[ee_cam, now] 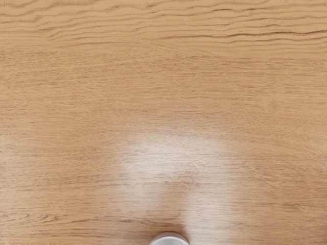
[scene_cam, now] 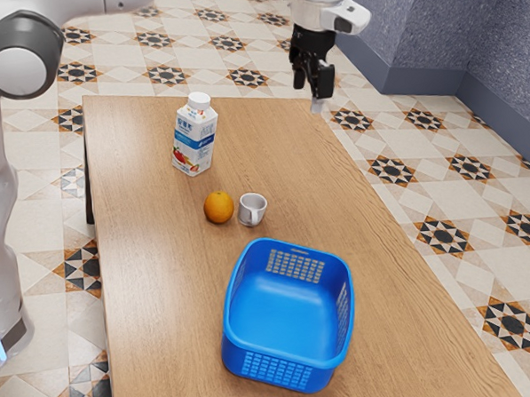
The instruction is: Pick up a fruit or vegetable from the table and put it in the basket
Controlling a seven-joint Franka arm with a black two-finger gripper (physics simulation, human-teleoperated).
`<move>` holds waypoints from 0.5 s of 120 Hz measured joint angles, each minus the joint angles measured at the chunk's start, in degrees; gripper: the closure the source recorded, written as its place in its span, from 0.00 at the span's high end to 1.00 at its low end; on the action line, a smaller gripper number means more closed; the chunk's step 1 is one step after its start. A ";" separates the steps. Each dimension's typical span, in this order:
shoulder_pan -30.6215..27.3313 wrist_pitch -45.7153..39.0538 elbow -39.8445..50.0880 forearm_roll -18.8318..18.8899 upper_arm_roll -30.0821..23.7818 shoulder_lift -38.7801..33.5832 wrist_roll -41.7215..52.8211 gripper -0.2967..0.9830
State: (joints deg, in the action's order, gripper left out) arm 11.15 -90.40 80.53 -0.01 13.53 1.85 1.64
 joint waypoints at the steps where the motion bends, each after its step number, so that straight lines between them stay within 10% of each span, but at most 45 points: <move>1: -0.16 -0.02 -0.02 0.00 0.04 0.00 0.05 0.77; 60: -5.61 0.67 -1.45 0.17 0.18 0.43 2.11 0.77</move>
State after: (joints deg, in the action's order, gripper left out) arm 5.54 -89.72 79.08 0.16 13.71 2.28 3.75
